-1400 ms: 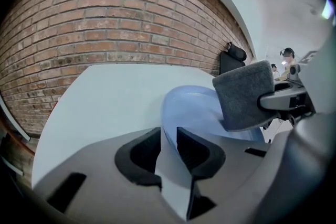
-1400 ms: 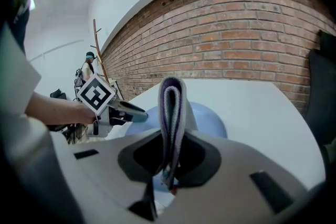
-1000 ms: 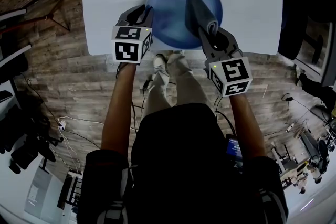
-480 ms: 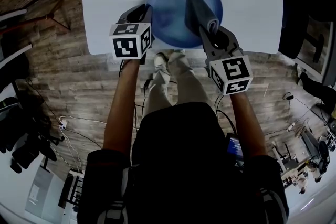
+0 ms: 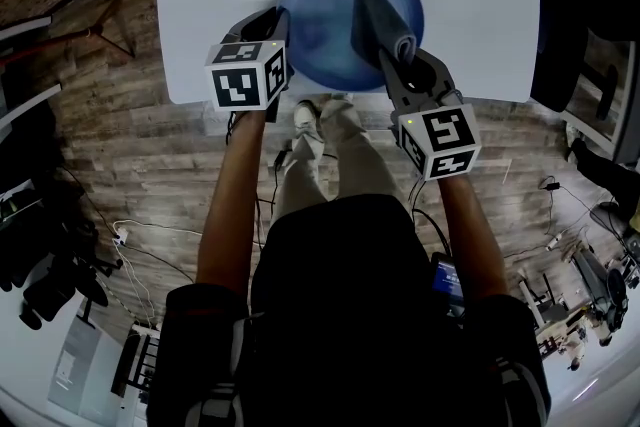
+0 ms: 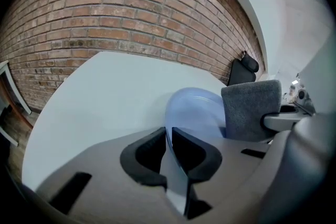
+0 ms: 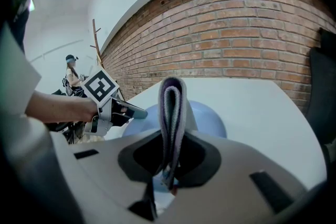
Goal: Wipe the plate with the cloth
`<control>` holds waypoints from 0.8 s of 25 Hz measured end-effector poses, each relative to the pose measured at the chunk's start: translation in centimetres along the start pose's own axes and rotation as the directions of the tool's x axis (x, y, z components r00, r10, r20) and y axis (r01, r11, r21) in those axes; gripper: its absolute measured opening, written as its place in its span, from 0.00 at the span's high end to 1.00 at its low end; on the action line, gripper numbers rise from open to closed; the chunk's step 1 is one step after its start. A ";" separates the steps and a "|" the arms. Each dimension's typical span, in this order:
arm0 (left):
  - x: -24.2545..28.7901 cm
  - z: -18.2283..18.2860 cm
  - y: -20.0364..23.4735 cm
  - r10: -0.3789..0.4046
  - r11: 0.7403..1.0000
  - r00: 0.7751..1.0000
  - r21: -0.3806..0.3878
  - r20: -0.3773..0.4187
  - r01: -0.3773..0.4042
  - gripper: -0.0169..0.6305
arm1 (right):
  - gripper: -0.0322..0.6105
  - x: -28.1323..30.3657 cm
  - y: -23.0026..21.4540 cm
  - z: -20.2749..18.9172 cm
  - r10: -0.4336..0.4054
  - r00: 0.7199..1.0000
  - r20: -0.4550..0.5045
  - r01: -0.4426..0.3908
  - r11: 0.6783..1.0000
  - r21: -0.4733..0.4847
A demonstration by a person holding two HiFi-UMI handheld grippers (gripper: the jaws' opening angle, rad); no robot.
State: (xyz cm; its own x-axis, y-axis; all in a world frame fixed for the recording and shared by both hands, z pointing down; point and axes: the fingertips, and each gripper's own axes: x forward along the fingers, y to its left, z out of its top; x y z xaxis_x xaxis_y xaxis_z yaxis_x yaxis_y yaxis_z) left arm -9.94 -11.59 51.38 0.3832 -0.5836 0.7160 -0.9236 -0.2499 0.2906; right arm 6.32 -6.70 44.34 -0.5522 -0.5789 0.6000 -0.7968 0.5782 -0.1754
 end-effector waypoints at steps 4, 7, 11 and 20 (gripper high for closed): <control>-0.1 0.1 -0.1 0.003 1.000 1.000 0.009 -0.001 -0.003 0.90 | 0.87 -0.1 0.0 0.1 0.000 1.000 0.001 0.000 1.000 0.001; -0.1 0.1 -0.2 0.010 1.000 1.000 0.013 0.001 -0.010 0.90 | 0.87 -0.3 -0.1 -0.1 -0.001 1.000 0.002 0.001 1.000 0.002; 0.0 0.1 -0.1 0.015 1.000 1.000 0.016 0.002 -0.015 0.90 | 0.87 -0.2 -0.3 -0.1 -0.002 1.000 0.001 0.002 1.000 0.004; 0.0 0.4 -0.2 0.022 1.000 1.000 0.017 0.007 -0.022 0.91 | 0.87 -0.6 -0.3 -0.2 0.001 1.000 -0.001 -0.001 1.000 0.004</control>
State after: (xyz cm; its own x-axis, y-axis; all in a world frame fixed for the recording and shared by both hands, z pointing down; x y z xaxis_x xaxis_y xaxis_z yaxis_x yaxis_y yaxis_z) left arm -9.74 -11.87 51.07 0.3633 -0.5942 0.7177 -0.9314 -0.2501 0.2644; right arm 6.95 -6.39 44.23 -0.5532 -0.5776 0.6002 -0.7970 0.5766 -0.1797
